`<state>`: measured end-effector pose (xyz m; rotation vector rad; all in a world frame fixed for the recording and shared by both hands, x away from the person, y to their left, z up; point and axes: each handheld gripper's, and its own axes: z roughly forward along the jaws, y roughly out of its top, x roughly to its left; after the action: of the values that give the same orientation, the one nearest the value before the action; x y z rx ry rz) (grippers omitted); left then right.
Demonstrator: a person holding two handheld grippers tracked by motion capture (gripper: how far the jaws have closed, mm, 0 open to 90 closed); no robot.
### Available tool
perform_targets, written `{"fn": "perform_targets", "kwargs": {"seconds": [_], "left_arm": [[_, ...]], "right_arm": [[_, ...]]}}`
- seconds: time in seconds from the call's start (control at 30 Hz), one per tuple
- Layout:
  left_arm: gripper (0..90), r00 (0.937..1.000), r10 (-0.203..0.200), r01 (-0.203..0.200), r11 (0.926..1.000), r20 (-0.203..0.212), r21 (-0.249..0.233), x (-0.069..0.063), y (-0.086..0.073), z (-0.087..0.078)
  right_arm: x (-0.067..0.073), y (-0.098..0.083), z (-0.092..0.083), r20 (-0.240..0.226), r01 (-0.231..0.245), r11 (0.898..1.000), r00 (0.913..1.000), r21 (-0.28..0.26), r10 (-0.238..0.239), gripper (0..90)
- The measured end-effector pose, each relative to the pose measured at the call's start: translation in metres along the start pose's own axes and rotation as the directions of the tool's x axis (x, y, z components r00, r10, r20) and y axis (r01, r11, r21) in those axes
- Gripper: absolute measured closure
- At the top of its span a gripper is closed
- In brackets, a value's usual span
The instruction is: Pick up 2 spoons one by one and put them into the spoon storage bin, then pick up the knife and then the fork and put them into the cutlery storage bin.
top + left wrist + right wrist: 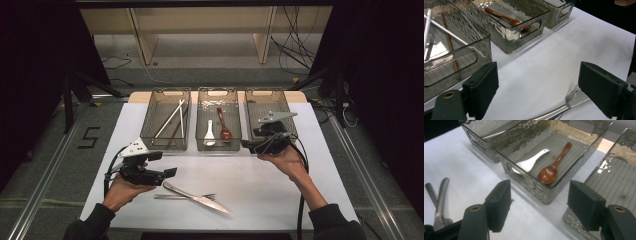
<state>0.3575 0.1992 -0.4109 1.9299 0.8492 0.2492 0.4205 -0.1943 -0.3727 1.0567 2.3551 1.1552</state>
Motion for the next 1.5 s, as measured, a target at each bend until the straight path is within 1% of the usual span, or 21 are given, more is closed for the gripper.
{"fn": "perform_targets", "kwargs": {"seconds": [0.2, 0.33, 0.4, 0.5, 0.6, 0.73, 0.9, 1.1, 1.17, 1.2, 1.27, 1.3, 1.37, 1.5], "left_arm": [[16.0, 1.0000, -0.006, 0.006, 1.0000, 0.006, -0.002, 0.000, 0.001, 0.000], [16.0, 0.9999, -0.008, 0.008, 1.0000, 0.009, 0.000, 0.000, 0.002, 0.001], [16.0, 0.9999, -0.009, 0.009, 1.0000, 0.009, 0.002, 0.000, 0.002, 0.002], [16.0, 0.9999, -0.007, 0.007, 1.0000, 0.009, 0.004, 0.000, 0.003, 0.002], [15.9, 0.9998, -0.007, 0.007, 0.9999, 0.020, 0.015, 0.000, 0.004, 0.002], [15.9, 0.9995, 0.019, -0.020, 0.9985, 0.027, 0.050, -0.003, 0.004, 0.004], [15.9, 0.9991, 0.034, -0.035, 0.9970, 0.028, 0.069, -0.004, 0.005, 0.005], [15.9, 0.9987, 0.035, -0.038, 0.9952, 0.038, 0.091, -0.005, 0.006, 0.006], [16.0, 0.9978, 0.035, -0.041, 0.9935, 0.057, 0.106, -0.006, 0.006, 0.007], [16.2, 0.9969, 0.043, -0.050, 0.9920, 0.066, 0.116, -0.006, 0.006, 0.008], [16.2, 0.9955, 0.059, -0.068, 0.9890, 0.074, 0.131, -0.008, 0.006, 0.009], [16.2, 0.9952, 0.059, -0.069, 0.9885, 0.078, 0.135, -0.010, 0.007, 0.010], [16.2, 0.9939, 0.070, -0.082, 0.9856, 0.085, 0.148, -0.012, 0.008, 0.012], [16.3, 0.9901, 0.096, -0.113, 0.9768, 0.103, 0.182, -0.015, 0.010, 0.017]], "right_arm": [[0.005, -0.013, -0.012, -0.010, -0.006, 1.000, 0.9999, -0.023, 0.006, 34.9], [0.008, -0.021, -0.021, -0.024, -0.023, 0.998, 0.9995, -0.050, 0.022, 33.9], [0.010, -0.026, -0.025, -0.029, -0.024, 0.998, 0.9993, -0.065, 0.022, 33.7], [0.012, -0.033, -0.031, -0.043, -0.037, 0.996, 0.9985, -0.076, 0.034, 32.5], [0.014, -0.041, -0.035, -0.048, -0.043, 0.996, 0.9981, -0.078, 0.039, 31.5], [0.016, -0.048, -0.039, -0.058, -0.051, 0.996, 0.9973, -0.074, 0.046, 31.0], [0.019, -0.054, -0.042, -0.062, -0.054, 0.996, 0.9968, -0.071, 0.050, 30.5], [0.022, -0.060, -0.044, -0.075, -0.067, 0.995, 0.9953, -0.069, 0.062, 29.8], [0.024, -0.062, -0.046, -0.077, -0.065, 0.996, 0.9952, -0.066, 0.060, 29.7], [0.025, -0.063, -0.046, -0.078, -0.065, 0.996, 0.9952, -0.067, 0.060, 29.7], [0.026, -0.066, -0.048, -0.078, -0.064, 0.996, 0.9953, -0.064, 0.059, 29.7], [0.027, -0.066, -0.049, -0.077, -0.066, 0.996, 0.9952, -0.064, 0.061, 29.7], [0.027, -0.068, -0.050, -0.077, -0.067, 0.995, 0.9951, -0.068, 0.062, 29.5], [0.028, -0.071, -0.053, -0.083, -0.071, 0.995, 0.9944, -0.070, 0.065, 29.1]]}}
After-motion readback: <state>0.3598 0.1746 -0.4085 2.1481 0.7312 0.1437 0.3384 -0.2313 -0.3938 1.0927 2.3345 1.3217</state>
